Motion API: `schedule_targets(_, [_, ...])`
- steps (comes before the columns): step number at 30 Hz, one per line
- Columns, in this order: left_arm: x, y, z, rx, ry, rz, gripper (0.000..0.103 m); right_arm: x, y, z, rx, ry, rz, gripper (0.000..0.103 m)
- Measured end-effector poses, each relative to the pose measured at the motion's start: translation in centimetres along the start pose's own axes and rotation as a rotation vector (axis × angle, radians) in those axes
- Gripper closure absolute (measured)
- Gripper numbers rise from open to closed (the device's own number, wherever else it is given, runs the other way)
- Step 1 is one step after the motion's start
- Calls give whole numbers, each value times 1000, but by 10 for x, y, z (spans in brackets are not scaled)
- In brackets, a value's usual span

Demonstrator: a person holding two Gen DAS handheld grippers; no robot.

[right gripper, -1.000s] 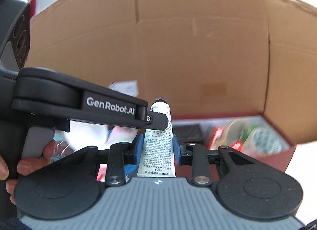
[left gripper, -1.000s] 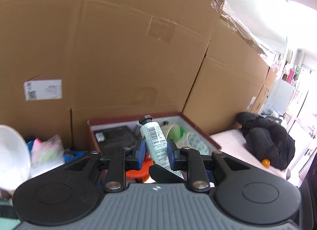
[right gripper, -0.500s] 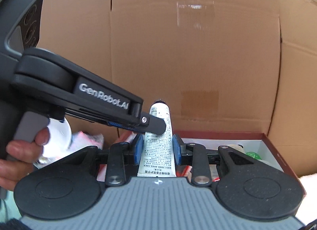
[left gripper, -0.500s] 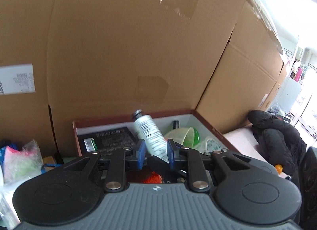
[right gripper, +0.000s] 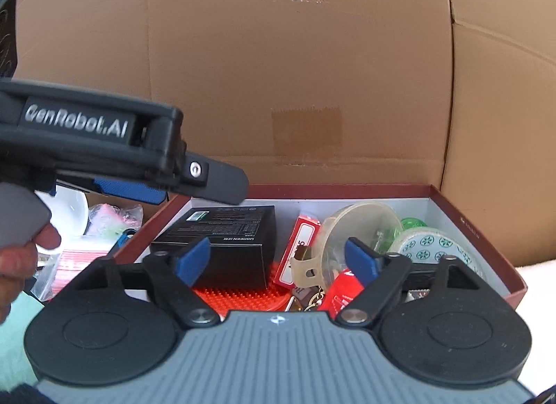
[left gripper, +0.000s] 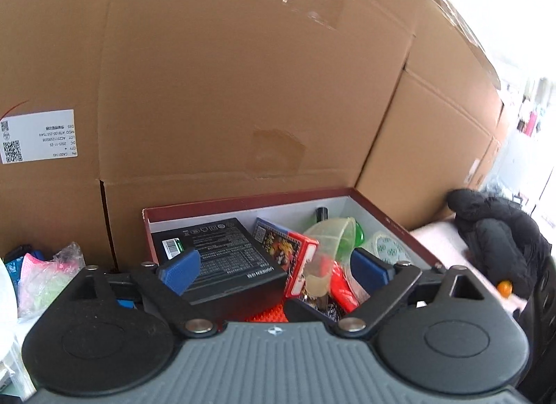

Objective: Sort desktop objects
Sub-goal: 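Move the open right gripper back toward the white bowl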

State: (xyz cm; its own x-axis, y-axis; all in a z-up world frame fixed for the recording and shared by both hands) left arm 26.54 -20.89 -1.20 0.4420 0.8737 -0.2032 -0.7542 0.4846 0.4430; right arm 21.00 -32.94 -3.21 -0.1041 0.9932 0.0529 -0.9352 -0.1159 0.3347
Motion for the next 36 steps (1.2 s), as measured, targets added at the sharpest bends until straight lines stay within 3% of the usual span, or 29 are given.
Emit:
schedule_targets(5, [-6,3,-6,19,-20,3,7,4,2,5,-7,-6,-10,8])
schedule_targets(14, [-9,29,-12,11,-43,15,7,9,18,11,25,-31,-57,7])
schedule_targets(21, [3,76,-25,-108,-27,80,7,28,41,5,95,-61,-107,7])
schedule_targets(25, [15,102,-36,-108,-1,117,7,46,54,-1,108,-57,-110,5])
schedule_targets(36, [70,176,-96,-96,80,215,5,128,89,-27,116,-45,38,4])
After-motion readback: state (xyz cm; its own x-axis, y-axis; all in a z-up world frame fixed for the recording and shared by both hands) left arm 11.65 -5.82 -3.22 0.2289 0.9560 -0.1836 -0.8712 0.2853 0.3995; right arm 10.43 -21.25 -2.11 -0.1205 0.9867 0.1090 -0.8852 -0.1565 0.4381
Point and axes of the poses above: each gripper's, at about its wrist camera, not at the fingertips, and y roughly against the way its jaws point, x to its left, z to its top, the point moved 8 cm from there along -y, roughly the way its jaws point, and after that the axes turned 2 degrees about -y, right-handed, at the moved point
